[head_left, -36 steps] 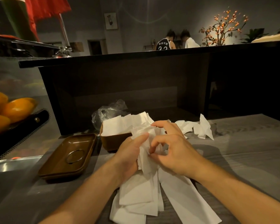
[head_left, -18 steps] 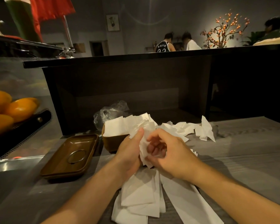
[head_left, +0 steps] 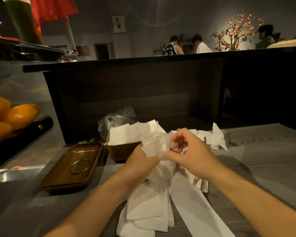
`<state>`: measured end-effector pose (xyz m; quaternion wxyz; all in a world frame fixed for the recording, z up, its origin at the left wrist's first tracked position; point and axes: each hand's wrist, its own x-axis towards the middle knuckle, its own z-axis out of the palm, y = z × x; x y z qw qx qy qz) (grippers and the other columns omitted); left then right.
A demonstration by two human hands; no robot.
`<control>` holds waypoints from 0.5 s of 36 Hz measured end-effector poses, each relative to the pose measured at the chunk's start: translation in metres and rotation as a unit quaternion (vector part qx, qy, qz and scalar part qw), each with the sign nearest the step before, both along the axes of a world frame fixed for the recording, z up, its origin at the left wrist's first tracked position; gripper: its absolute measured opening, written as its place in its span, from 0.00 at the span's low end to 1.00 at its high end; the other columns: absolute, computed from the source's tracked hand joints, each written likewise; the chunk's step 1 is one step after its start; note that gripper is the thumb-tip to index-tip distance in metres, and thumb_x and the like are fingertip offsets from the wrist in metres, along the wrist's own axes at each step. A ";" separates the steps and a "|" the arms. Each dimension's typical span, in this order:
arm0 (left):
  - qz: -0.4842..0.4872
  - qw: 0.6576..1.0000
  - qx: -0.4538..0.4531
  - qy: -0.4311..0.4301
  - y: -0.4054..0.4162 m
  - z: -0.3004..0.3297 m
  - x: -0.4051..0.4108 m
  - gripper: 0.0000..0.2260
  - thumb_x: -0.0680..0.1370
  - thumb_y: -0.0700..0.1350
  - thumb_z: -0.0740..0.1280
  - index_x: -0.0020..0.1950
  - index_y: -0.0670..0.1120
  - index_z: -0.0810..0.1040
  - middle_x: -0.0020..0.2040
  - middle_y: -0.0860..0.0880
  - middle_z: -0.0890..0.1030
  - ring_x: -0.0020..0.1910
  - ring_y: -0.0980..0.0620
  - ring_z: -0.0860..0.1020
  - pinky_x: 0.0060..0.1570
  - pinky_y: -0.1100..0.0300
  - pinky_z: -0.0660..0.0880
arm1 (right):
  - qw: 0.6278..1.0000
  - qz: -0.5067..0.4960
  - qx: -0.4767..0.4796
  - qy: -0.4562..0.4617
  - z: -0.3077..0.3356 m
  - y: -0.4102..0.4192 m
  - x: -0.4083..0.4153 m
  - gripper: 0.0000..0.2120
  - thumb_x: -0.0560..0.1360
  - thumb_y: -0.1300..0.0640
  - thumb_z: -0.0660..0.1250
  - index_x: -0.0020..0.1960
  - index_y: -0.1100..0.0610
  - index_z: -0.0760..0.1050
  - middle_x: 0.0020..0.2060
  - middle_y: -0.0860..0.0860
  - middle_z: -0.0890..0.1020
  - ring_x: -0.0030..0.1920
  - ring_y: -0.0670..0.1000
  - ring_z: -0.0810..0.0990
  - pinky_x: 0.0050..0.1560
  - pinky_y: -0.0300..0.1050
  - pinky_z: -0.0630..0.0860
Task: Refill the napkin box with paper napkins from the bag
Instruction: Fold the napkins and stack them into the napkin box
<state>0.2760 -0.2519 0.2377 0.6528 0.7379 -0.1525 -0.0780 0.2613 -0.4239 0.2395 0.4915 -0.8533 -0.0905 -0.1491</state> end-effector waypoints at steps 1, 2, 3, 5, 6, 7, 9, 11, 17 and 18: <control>-0.020 1.000 0.006 -0.015 -0.001 0.000 0.000 0.12 0.78 0.46 0.72 0.55 0.63 0.77 0.49 0.59 0.84 0.50 0.57 0.84 0.46 0.58 0.83 | 1.000 0.004 0.002 0.005 0.001 0.000 0.001 0.21 0.71 0.50 0.79 0.58 0.44 0.72 0.49 0.42 0.78 0.50 0.45 0.79 0.47 0.39 0.79; -0.043 0.999 0.006 -0.027 -0.002 0.001 -0.002 0.12 0.79 0.45 0.71 0.54 0.63 0.76 0.45 0.63 0.84 0.46 0.63 0.83 0.40 0.65 0.81 | 1.000 0.023 0.000 0.018 0.002 0.000 0.002 0.26 0.70 0.49 0.79 0.62 0.42 0.71 0.53 0.40 0.76 0.53 0.44 0.78 0.49 0.37 0.79; -0.060 0.998 0.008 -0.035 -0.004 0.001 -0.003 0.14 0.79 0.41 0.69 0.53 0.61 0.74 0.41 0.66 0.83 0.42 0.69 0.81 0.35 0.71 0.77 | 0.998 0.051 -0.004 0.028 0.002 0.000 0.002 0.27 0.70 0.50 0.79 0.64 0.42 0.70 0.56 0.40 0.76 0.55 0.44 0.78 0.49 0.36 0.79; -0.076 0.995 0.034 -0.046 -0.007 0.001 -0.006 0.18 0.79 0.33 0.66 0.54 0.58 0.73 0.40 0.68 0.82 0.42 0.72 0.80 0.35 0.74 0.75 | 0.997 0.081 -0.006 0.018 0.000 -0.001 0.002 0.19 0.72 0.53 0.77 0.60 0.43 0.75 0.53 0.40 0.79 0.53 0.45 0.80 0.45 0.33 0.80; -0.077 0.994 0.053 -0.059 -0.007 0.002 -0.006 0.19 0.79 0.32 0.66 0.56 0.58 0.75 0.43 0.66 0.83 0.44 0.71 0.80 0.37 0.73 0.76 | 0.997 0.080 0.007 0.003 0.001 -0.003 0.002 0.13 0.74 0.54 0.76 0.56 0.45 0.78 0.49 0.41 0.81 0.51 0.45 0.82 0.42 0.33 0.79; -0.068 0.993 0.063 -0.070 -0.006 0.002 -0.006 0.20 0.79 0.32 0.66 0.58 0.58 0.75 0.46 0.63 0.83 0.46 0.70 0.80 0.39 0.72 0.77 | 0.996 0.076 0.037 -0.007 0.003 -0.005 0.002 0.09 0.76 0.55 0.74 0.54 0.47 0.80 0.45 0.43 0.83 0.48 0.45 0.83 0.40 0.34 0.79; -0.031 0.993 0.071 -0.090 -0.001 0.001 -0.002 0.17 0.79 0.38 0.69 0.60 0.59 0.76 0.50 0.62 0.83 0.49 0.67 0.81 0.45 0.67 0.80 | 0.992 0.071 0.106 -0.002 0.008 -0.013 0.004 0.05 0.77 0.55 0.72 0.53 0.50 0.81 0.43 0.45 0.85 0.46 0.46 0.85 0.41 0.39 0.81; 0.006 0.991 0.069 -0.114 0.004 0.000 0.002 0.12 0.79 0.44 0.71 0.59 0.59 0.78 0.51 0.61 0.84 0.52 0.62 0.82 0.52 0.59 0.81 | 0.993 0.071 0.097 0.015 0.011 -0.025 0.004 0.06 0.77 0.55 0.73 0.53 0.50 0.81 0.44 0.45 0.85 0.47 0.45 0.85 0.46 0.42 0.83; 0.049 0.978 0.079 -0.185 0.005 0.002 0.007 0.07 0.79 0.47 0.70 0.52 0.60 0.79 0.50 0.62 0.82 0.53 0.61 0.81 0.51 0.64 0.80 | 0.994 0.099 0.018 0.032 0.008 -0.039 0.003 0.06 0.74 0.56 0.76 0.50 0.49 0.83 0.44 0.44 0.84 0.47 0.44 0.84 0.46 0.42 0.83; 0.048 0.977 0.085 -0.189 0.004 0.002 0.007 0.08 0.79 0.45 0.70 0.52 0.60 0.79 0.50 0.62 0.82 0.53 0.62 0.80 0.50 0.65 0.80 | 0.994 0.101 0.016 0.031 0.008 -0.041 0.003 0.06 0.75 0.57 0.76 0.49 0.49 0.82 0.44 0.44 0.84 0.46 0.45 0.84 0.45 0.42 0.83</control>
